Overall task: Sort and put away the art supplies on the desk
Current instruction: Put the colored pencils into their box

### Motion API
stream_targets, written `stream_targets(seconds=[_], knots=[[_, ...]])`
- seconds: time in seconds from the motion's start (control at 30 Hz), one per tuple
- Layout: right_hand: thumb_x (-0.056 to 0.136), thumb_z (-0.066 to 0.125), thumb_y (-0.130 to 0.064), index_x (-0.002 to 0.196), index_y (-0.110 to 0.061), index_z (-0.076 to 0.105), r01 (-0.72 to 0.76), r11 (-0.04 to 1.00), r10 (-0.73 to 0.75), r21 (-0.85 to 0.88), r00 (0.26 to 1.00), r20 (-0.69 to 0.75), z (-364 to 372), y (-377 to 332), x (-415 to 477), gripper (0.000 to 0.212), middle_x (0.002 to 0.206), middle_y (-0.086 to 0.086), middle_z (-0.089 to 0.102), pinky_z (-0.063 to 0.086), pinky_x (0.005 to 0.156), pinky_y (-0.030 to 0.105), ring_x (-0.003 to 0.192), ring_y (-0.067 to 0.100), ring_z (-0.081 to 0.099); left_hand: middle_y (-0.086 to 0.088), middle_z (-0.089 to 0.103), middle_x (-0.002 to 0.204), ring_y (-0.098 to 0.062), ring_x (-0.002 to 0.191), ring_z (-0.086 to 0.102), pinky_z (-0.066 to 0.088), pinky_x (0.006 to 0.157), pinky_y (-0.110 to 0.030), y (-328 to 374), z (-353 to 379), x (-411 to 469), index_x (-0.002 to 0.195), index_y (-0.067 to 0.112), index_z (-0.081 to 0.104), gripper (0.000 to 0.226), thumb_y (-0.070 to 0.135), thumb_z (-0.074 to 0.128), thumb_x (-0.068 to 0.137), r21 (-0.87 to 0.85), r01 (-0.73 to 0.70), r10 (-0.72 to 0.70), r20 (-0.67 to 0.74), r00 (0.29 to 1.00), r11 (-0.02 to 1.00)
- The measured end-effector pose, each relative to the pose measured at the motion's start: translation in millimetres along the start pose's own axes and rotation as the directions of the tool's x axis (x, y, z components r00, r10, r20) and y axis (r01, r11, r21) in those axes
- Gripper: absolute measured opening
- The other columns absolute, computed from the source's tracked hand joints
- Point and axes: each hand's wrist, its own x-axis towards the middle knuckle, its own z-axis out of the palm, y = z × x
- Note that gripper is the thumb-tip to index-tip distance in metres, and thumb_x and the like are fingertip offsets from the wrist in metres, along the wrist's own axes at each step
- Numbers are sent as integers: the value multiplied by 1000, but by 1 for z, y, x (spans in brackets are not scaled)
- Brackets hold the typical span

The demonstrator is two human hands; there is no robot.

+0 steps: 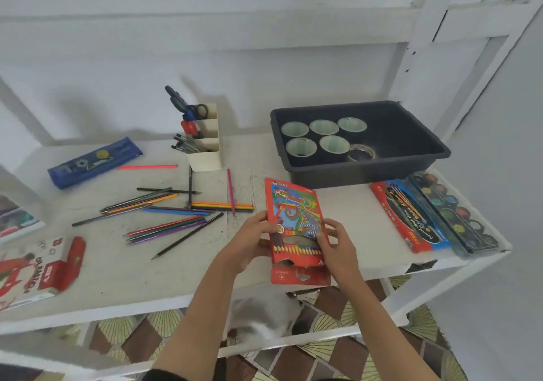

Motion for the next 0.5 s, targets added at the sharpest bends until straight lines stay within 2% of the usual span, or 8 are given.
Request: stream_targets(seconds=[0.1, 0.17, 0.3, 0.37, 0.4, 0.43, 0.5], knots=[[92, 56, -31, 119, -28, 44, -67, 986, 47, 155, 991, 129, 26, -16, 1, 30, 96, -13, 57, 49, 52, 13, 79, 4, 61, -5, 68, 103, -23, 84, 68, 58, 70, -36, -5, -34, -20, 111, 17, 58, 21, 9, 56, 92, -94, -19, 15, -45, 999, 995], [91, 59, -27, 117, -27, 47, -78, 975, 39, 209, 982, 186, 45, -26, 4, 28, 96, -6, 62, 52, 52, 18, 80, 9, 65, -7, 67, 106, -22, 84, 69, 57, 71, -34, -12, -59, -33, 115, 12, 55, 28, 12, 63, 89, -99, -37, 25, -120, 992, 994], [92, 59, -20, 118, -24, 50, -15, 989, -33, 149, 949, 315, 83, -46, 12, 28, 99, 6, 64, 54, 54, 22, 81, 12, 67, -3, 60, 111, -17, 91, 64, 48, 70, -29, -28, -111, -59, 124, 19, 47, 48, 15, 71, 83, 83, 0, 32, -383, 923, 997], [91, 60, -16, 117, -20, 50, 24, 994, -67, 110, 912, 405, 102, -57, 15, 28, 100, 4, 63, 51, 53, 19, 81, 8, 65, -3, 51, 119, -22, 106, 55, 47, 73, -30, -34, -138, -76, 129, 23, 40, 59, 10, 70, 80, 196, 33, 67, -482, 873, 980], [90, 61, -15, 116, -18, 51, 57, 995, -88, 83, 893, 441, 112, -62, 17, 28, 103, 3, 62, 50, 54, 17, 84, 5, 62, -3, 43, 125, -24, 116, 46, 47, 80, -34, -37, -152, -85, 132, 25, 36, 67, 9, 69, 75, 332, 54, 125, -495, 860, 942], [89, 63, -14, 115, -17, 52, 88, 994, -106, 60, 877, 469, 122, -68, 19, 29, 107, 2, 61, 50, 56, 17, 88, 4, 60, -4, 35, 132, -26, 126, 35, 44, 92, -40, -41, -167, -94, 137, 25, 31, 77, 10, 67, 71, 508, 92, 190, -476, 859, 857], [86, 66, -13, 109, -20, 55, 123, 991, -133, 53, 848, 512, 141, -77, 23, 27, 110, 3, 60, 51, 62, 19, 96, 7, 59, 1, 13, 149, -23, 141, 7, 26, 110, -50, -46, -190, -110, 147, 28, 12, 98, 9, 66, 68, 769, 146, 294, -402, 867, 623]])
